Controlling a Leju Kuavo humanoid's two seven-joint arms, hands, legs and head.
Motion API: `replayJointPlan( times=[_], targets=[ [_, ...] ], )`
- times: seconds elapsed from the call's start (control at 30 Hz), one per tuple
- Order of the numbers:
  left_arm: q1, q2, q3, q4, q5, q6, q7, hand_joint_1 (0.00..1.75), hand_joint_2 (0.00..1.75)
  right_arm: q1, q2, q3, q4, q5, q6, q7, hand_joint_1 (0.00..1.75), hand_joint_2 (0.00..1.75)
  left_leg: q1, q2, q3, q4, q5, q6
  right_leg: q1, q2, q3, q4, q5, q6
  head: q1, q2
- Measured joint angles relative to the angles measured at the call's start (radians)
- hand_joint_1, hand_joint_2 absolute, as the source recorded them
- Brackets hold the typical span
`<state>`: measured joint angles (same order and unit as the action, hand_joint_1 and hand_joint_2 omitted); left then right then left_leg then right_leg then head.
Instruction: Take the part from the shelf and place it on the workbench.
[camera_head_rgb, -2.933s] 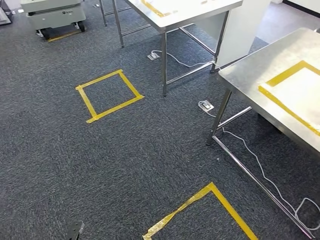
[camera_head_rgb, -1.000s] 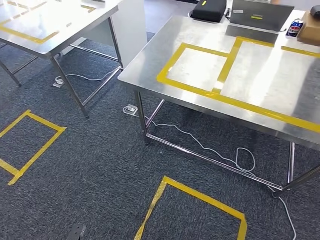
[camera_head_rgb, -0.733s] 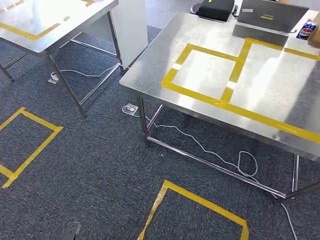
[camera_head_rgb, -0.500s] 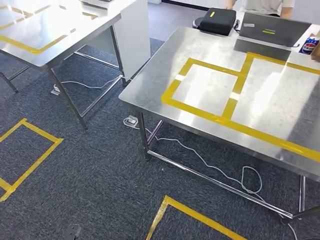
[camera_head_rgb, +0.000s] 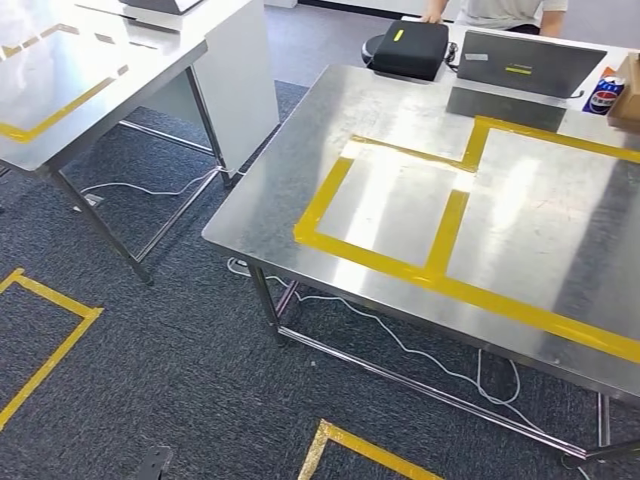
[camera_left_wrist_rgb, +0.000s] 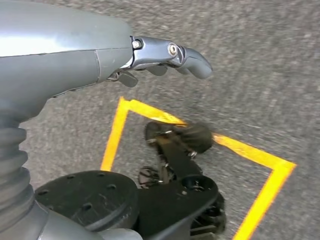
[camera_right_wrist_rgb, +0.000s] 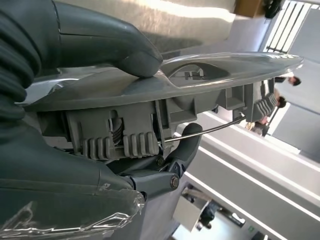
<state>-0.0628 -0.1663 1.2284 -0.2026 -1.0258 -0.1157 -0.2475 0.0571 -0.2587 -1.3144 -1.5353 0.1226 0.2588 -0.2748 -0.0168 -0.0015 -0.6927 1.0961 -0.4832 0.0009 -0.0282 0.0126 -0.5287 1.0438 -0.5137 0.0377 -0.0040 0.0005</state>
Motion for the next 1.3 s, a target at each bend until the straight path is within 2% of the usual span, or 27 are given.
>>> replayJointPlan(
  times=[0.03, 0.07, 0.1, 0.17, 0.2, 0.23, 0.3, 0.33, 0.37, 0.4, 0.47, 0.5, 0.53, 0.57, 0.6, 0.7, 0.77, 0.83, 0.87, 0.97, 1.0, 1.3],
  targets=[
    [0.0, 0.002, 0.0, 0.0, 0.001, 0.0, -0.001, 0.0, 1.75, -0.007, -0.011, -0.013, 0.023, 0.018, 0.003, -0.009, 1.75, 1.75, -0.001, -0.001, 0.002, -0.041, 0.059, 0.002, 0.001, 0.003, 0.003, 0.0, -0.011, 0.007, 0.001, 0.0],
    [0.0, 0.004, 0.0, 0.0, 0.004, -0.001, 0.0, 0.0, 1.75, -0.015, -0.023, -0.021, 0.044, 0.037, 0.005, -0.019, 1.75, 1.75, -0.001, -0.002, 0.002, -0.064, 0.091, 0.003, 0.001, 0.006, 0.008, -0.001, -0.02, 0.014, 0.001, 0.0],
    [-0.001, 0.006, 0.0, 0.0, 0.011, -0.003, 0.0, 0.0, 1.75, -0.021, -0.033, -0.024, 0.059, 0.056, 0.006, -0.029, 1.75, 1.75, -0.001, -0.003, 0.006, -0.073, 0.101, 0.004, 0.001, 0.009, 0.011, -0.006, -0.028, 0.021, 0.002, 0.0],
    [-0.005, 0.009, 0.002, 0.0, 0.027, -0.006, 0.001, 0.0, 1.75, -0.035, -0.047, -0.016, 0.075, 0.095, -0.005, -0.037, 1.75, 1.75, 0.002, -0.002, 0.022, -0.082, 0.108, 0.01, -0.001, 0.008, 0.019, -0.003, -0.044, 0.03, 0.005, 0.0],
    [-0.008, 0.011, 0.003, 0.0, 0.033, -0.007, 0.001, 0.0, 1.75, -0.043, -0.049, -0.004, 0.077, 0.107, -0.02, -0.035, 1.75, 1.75, 0.004, 0.0, 0.03, -0.087, 0.108, 0.015, -0.001, 0.004, 0.011, 0.021, -0.06, 0.034, 0.007, 0.0],
    [-0.011, 0.013, 0.004, 0.0, 0.037, -0.007, 0.002, 0.0, 1.75, -0.051, -0.05, 0.012, 0.077, 0.114, -0.037, -0.031, 1.75, 1.75, 0.006, 0.002, 0.037, -0.089, 0.105, 0.019, -0.001, 0.0, -0.011, 0.067, -0.084, 0.037, 0.008, 0.0],
    [-0.016, 0.015, 0.006, 0.0, 0.045, -0.008, 0.008, 0.0, 1.75, -0.058, -0.05, 0.051, 0.079, 0.113, -0.073, -0.023, 1.75, 1.75, 0.004, 0.004, 0.046, -0.09, 0.098, 0.026, 0.0, -0.004, -0.082, 0.192, -0.137, 0.041, 0.01, 0.0],
    [-0.017, 0.015, 0.009, 0.0, 0.052, -0.009, 0.012, 0.0, 1.75, -0.06, -0.05, 0.074, 0.079, 0.11, -0.093, -0.018, 1.75, 1.75, 0.003, 0.002, 0.05, -0.089, 0.096, 0.027, 0.0, -0.004, -0.111, 0.234, -0.144, 0.042, 0.01, 0.0],
    [-0.017, 0.014, 0.014, 0.0, 0.061, -0.009, 0.017, 0.0, 1.75, -0.063, -0.05, 0.101, 0.08, 0.106, -0.118, -0.011, 1.75, 1.75, 0.003, 0.001, 0.053, -0.089, 0.093, 0.027, 0.0, -0.004, -0.127, 0.244, -0.133, 0.044, 0.01, 0.0],
    [-0.017, 0.013, 0.019, 0.0, 0.068, -0.009, 0.019, 0.0, 1.75, -0.065, -0.053, 0.134, 0.08, 0.101, -0.149, -0.003, 1.75, 1.75, 0.004, -0.001, 0.056, -0.089, 0.09, 0.026, -0.001, -0.004, -0.124, 0.213, -0.099, 0.045, 0.01, 0.0],
    [-0.018, 0.012, 0.028, 0.0, 0.074, -0.008, 0.02, 0.0, 1.75, -0.07, -0.064, 0.205, 0.079, 0.091, -0.213, 0.015, 1.75, 1.75, 0.005, -0.006, 0.062, -0.085, 0.084, 0.019, -0.004, -0.004, -0.084, 0.091, -0.017, 0.051, 0.01, 0.0],
    [-0.019, 0.012, 0.031, 0.0, 0.074, -0.006, 0.019, 0.0, 1.75, -0.069, -0.072, 0.24, 0.076, 0.084, -0.239, 0.022, 1.75, 1.75, 0.004, -0.008, 0.062, -0.082, 0.08, 0.013, -0.005, -0.002, -0.064, 0.04, 0.011, 0.049, 0.01, 0.0],
    [-0.019, 0.013, 0.033, 0.0, 0.074, -0.004, 0.016, 0.0, 1.75, -0.067, -0.078, 0.269, 0.073, 0.078, -0.256, 0.027, 1.75, 1.75, 0.002, -0.01, 0.061, -0.08, 0.079, 0.008, -0.004, -0.001, -0.053, 0.012, 0.024, 0.044, 0.009, 0.0],
    [-0.019, 0.014, 0.035, 0.0, 0.074, -0.003, 0.011, 0.0, 1.75, -0.062, -0.081, 0.295, 0.068, 0.073, -0.267, 0.031, 1.75, 1.75, 0.0, -0.012, 0.06, -0.079, 0.077, 0.006, -0.003, 0.0, -0.051, 0.005, 0.026, 0.037, 0.009, 0.0],
    [-0.018, 0.014, 0.036, 0.0, 0.073, -0.002, 0.006, 0.0, 1.75, -0.055, -0.085, 0.316, 0.062, 0.068, -0.275, 0.034, 1.75, 1.75, -0.001, -0.013, 0.059, -0.079, 0.079, 0.012, -0.003, 0.0, -0.05, 0.002, 0.029, 0.031, 0.008, 0.0],
    [-0.014, 0.008, 0.037, 0.0, 0.068, 0.001, -0.008, 0.0, 1.75, -0.023, -0.089, 0.343, 0.043, 0.064, -0.288, 0.037, 1.75, 1.75, -0.002, -0.014, 0.058, -0.082, 0.086, 0.044, -0.001, -0.002, -0.051, 0.002, 0.033, 0.025, 0.007, 0.0],
    [-0.012, 0.001, 0.037, 0.0, 0.066, 0.004, -0.012, 0.0, 1.75, -0.002, -0.089, 0.345, 0.036, 0.067, -0.289, 0.037, 1.75, 1.75, -0.001, -0.014, 0.059, -0.084, 0.088, 0.05, 0.002, -0.002, -0.051, 0.002, 0.033, 0.019, 0.007, 0.0],
    [-0.011, -0.004, 0.037, 0.0, 0.066, 0.005, -0.014, 0.0, 1.75, 0.012, -0.089, 0.347, 0.033, 0.07, -0.287, 0.037, 1.75, 1.75, 0.0, -0.014, 0.059, -0.088, 0.09, 0.043, 0.005, 0.0, -0.052, 0.002, 0.034, 0.014, 0.008, 0.0],
    [-0.011, -0.006, 0.037, 0.0, 0.066, 0.005, -0.015, 0.0, 1.75, 0.017, -0.089, 0.347, 0.033, 0.072, -0.286, 0.038, 1.75, 1.75, 0.001, -0.014, 0.06, -0.09, 0.091, 0.034, 0.006, 0.0, -0.054, 0.002, 0.035, 0.012, 0.008, 0.0],
    [-0.012, -0.01, 0.037, 0.0, 0.066, 0.005, -0.016, 0.0, 1.75, 0.024, -0.089, 0.347, 0.033, 0.073, -0.283, 0.039, 1.75, 1.75, 0.005, -0.013, 0.06, -0.097, 0.094, -0.006, 0.007, 0.001, -0.058, 0.003, 0.036, 0.008, 0.008, 0.0],
    [-0.012, -0.011, 0.037, 0.0, 0.066, 0.005, -0.016, 0.0, 1.75, 0.025, -0.089, 0.347, 0.033, 0.073, -0.282, 0.039, 1.75, 1.75, 0.006, -0.013, 0.059, -0.098, 0.094, -0.012, 0.007, 0.001, -0.059, 0.003, 0.037, 0.008, 0.008, 0.0],
    [-0.011, -0.013, 0.037, 0.0, 0.066, 0.005, -0.016, 0.0, 1.75, 0.027, -0.089, 0.35, 0.03, 0.074, -0.281, 0.039, 1.75, 1.75, 0.002, -0.013, 0.057, -0.098, 0.095, -0.013, 0.004, 0.001, -0.059, 0.001, 0.041, 0.012, 0.008, 0.0]
  ],
)
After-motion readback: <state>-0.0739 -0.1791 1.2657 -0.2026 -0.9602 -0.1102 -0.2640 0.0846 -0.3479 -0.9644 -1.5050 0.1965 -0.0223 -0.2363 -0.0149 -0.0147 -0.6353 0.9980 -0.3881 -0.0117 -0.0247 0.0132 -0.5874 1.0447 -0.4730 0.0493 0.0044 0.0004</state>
